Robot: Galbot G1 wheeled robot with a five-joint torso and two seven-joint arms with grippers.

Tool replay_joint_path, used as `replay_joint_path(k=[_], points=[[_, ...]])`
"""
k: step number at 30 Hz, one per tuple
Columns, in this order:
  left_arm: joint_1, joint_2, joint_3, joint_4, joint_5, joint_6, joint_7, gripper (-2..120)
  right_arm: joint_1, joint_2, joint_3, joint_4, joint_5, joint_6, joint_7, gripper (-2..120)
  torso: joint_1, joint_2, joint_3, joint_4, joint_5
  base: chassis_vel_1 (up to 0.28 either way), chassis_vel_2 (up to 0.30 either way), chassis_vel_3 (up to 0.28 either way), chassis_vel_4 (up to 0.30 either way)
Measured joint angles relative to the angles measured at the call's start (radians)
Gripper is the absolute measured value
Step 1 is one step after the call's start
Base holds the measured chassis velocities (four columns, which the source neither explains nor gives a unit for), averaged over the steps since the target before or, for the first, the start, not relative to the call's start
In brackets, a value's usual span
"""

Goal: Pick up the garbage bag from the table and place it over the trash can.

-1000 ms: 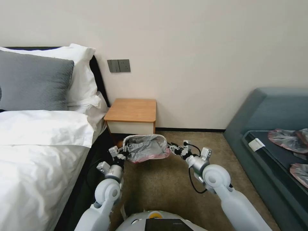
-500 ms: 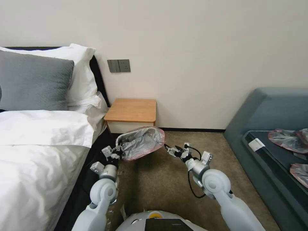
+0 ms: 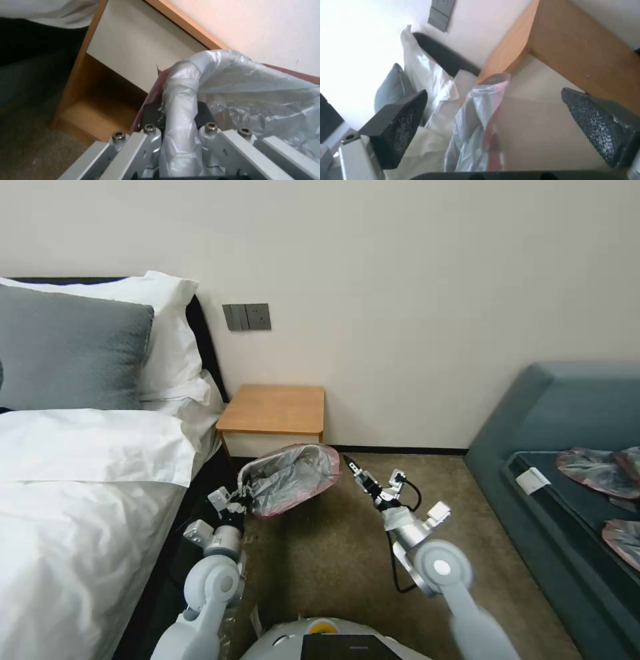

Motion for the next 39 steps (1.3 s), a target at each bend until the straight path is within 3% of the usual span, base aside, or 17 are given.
replay_joint_path(k=[14, 18, 28, 32, 37, 39], points=[[0.016, -0.006, 0.009, -0.034, -0.025, 0.02, -0.012, 7, 0.042, 0.094, -0.026, -0.085, -0.024, 0.009, -0.06, 96, 0.0, 0.0, 0.0, -0.0001, 0.0, 0.0, 0.0, 0.0, 0.0], [0.017, -0.005, 0.013, -0.037, -0.034, 0.021, -0.012, 7, 0.048, 0.108, -0.027, -0.095, -0.037, 0.017, -0.065, 77, 0.0, 0.0, 0.0, -0.0001, 0.0, 0.0, 0.0, 0.0, 0.0], [0.016, -0.005, 0.022, -0.043, -0.054, 0.028, -0.015, 7, 0.047, 0.123, -0.025, -0.108, -0.057, 0.018, -0.095, 45, 0.0, 0.0, 0.0, -0.0001, 0.0001, 0.0, 0.0, 0.0, 0.0], [0.018, -0.006, 0.022, -0.047, -0.057, 0.031, -0.017, 7, 0.046, 0.135, -0.026, -0.109, -0.059, 0.018, -0.102, 25, 0.0, 0.0, 0.0, -0.0001, 0.0001, 0.0, 0.0, 0.0, 0.0], [0.022, -0.006, 0.022, -0.048, -0.06, 0.033, -0.018, 7, 0.047, 0.14, -0.026, -0.11, -0.061, 0.018, -0.104, 14, 0.0, 0.0, 0.0, -0.0001, 0.0, 0.0, 0.0, 0.0, 0.0], [0.023, -0.006, 0.022, -0.048, -0.064, 0.033, -0.018, 7, 0.047, 0.143, -0.024, -0.112, -0.064, 0.018, -0.103, 2, 0.0, 0.0, 0.0, -0.0001, 0.0001, 0.0, 0.0, 0.0, 0.0]])
